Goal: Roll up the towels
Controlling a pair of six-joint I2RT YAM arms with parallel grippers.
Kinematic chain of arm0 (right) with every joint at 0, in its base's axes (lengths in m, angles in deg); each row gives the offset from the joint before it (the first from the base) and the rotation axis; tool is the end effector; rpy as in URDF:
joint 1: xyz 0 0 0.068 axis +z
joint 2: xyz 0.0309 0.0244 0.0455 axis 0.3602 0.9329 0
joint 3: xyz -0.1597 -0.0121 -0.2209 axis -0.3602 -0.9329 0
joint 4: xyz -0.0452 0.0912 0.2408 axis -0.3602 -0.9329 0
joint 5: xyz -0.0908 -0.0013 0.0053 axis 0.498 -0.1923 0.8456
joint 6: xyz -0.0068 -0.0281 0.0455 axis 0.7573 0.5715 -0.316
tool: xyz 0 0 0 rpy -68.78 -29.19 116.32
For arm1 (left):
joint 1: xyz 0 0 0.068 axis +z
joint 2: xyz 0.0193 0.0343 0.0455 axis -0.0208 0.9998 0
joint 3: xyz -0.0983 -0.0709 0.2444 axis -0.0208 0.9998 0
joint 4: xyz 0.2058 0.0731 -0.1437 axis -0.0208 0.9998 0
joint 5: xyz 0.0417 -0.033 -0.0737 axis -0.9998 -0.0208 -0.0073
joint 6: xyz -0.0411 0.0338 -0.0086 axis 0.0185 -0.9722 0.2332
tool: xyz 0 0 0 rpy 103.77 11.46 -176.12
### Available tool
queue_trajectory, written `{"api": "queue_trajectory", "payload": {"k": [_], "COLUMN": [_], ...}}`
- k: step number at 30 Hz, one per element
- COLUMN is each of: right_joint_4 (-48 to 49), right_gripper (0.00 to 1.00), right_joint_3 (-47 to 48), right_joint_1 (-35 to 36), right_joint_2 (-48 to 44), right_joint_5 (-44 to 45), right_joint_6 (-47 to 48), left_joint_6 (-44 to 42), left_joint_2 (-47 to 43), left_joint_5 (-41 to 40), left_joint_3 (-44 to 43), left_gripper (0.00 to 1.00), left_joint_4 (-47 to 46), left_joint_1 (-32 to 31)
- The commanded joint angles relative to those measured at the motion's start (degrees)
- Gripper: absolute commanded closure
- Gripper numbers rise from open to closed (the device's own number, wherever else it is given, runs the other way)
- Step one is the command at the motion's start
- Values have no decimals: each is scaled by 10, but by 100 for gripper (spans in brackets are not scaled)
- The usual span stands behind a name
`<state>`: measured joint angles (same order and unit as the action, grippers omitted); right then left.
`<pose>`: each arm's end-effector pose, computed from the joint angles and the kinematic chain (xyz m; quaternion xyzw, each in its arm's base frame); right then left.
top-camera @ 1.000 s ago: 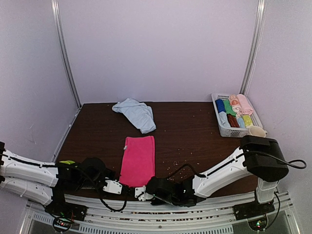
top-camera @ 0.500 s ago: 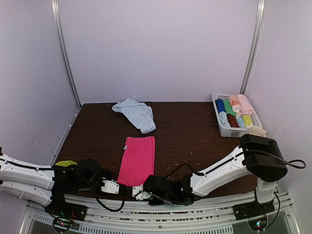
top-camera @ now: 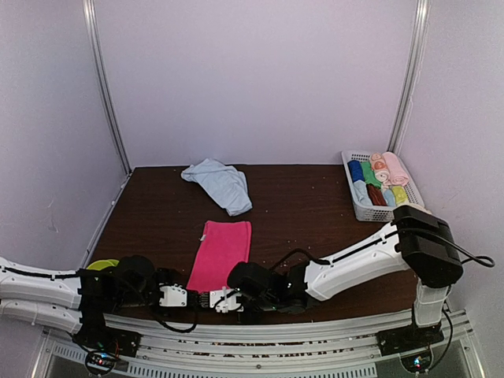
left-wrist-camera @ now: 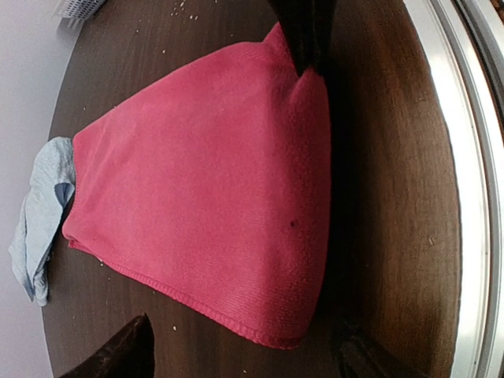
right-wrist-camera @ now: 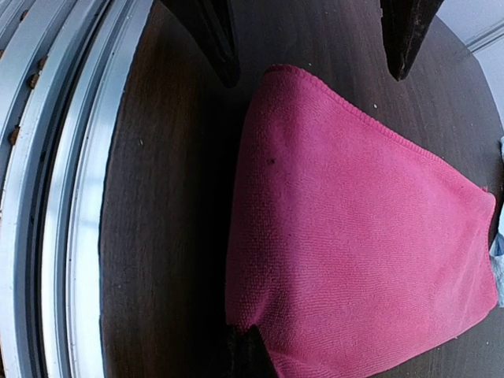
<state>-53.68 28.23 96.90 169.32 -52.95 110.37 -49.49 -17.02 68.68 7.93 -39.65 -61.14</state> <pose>0.1000 0.3930 0.1369 -0.7119 0.5992 0.1535 0.3326 0.0859 -0.1388 0.1374 0.6665 0.6162 -0.0175 0.4192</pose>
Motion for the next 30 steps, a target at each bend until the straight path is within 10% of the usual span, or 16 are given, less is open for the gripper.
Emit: {"api": "queue_trajectory", "payload": {"k": [1, 30], "right_joint_4": [-82, -84], "right_gripper": [100, 100], "right_joint_3": [35, 46], "right_joint_1": [-87, -138], "right_joint_2": [-3, -18], "right_joint_5": [-87, -180], "right_joint_6": [-198, -257], "left_joint_6": [-158, -158], "left_joint_2": [-3, -98], "left_joint_5": [30, 41], "left_joint_3": [11, 53], "left_gripper": [21, 20], "left_joint_4": [-24, -99], "left_joint_1": [-24, -22]}}
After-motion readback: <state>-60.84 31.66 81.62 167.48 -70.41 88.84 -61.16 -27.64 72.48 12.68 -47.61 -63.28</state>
